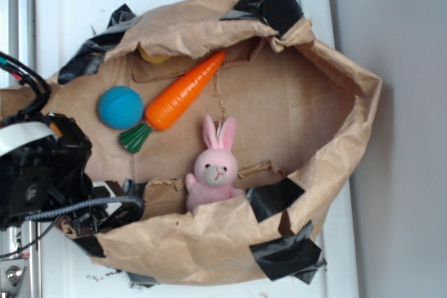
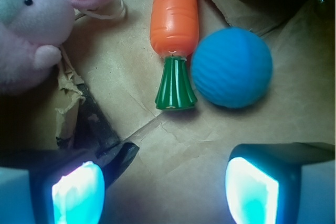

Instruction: Grab the pink bunny.

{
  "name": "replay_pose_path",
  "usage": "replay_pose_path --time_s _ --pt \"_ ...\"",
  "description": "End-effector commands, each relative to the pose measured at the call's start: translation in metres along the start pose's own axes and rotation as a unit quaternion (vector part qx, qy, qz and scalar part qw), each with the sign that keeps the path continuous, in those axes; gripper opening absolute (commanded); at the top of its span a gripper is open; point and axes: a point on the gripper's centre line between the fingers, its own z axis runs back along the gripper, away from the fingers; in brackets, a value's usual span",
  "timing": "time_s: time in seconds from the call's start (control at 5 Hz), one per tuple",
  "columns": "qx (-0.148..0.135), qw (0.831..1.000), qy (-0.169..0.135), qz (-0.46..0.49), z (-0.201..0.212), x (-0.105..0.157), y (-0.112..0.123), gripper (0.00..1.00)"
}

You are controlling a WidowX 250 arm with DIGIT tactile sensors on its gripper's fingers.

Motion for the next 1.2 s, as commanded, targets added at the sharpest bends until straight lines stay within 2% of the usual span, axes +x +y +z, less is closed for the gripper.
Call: replay_pose_path --time_s 0.0,0.2,0.4,0.6,0.8,1.0 --pt "0.005 0.999 0.011 0.033 0.003 0.03 -0.026 1.0" --pt "0.011 0.998 0.02 0.06 0.001 0.061 -0.06 1.0" --pt "0.015 0.997 0.03 0.071 -0.001 0.085 -0.079 1.0" --pt "0.012 0.996 0.033 0.087 -0.009 0.101 -0.085 1.0" --pt "0.005 0.995 0.046 0.088 -0.02 0.115 -0.078 1.0" --pt "0.01 0.995 0.063 0.074 -0.043 0.115 -0.072 1.0"
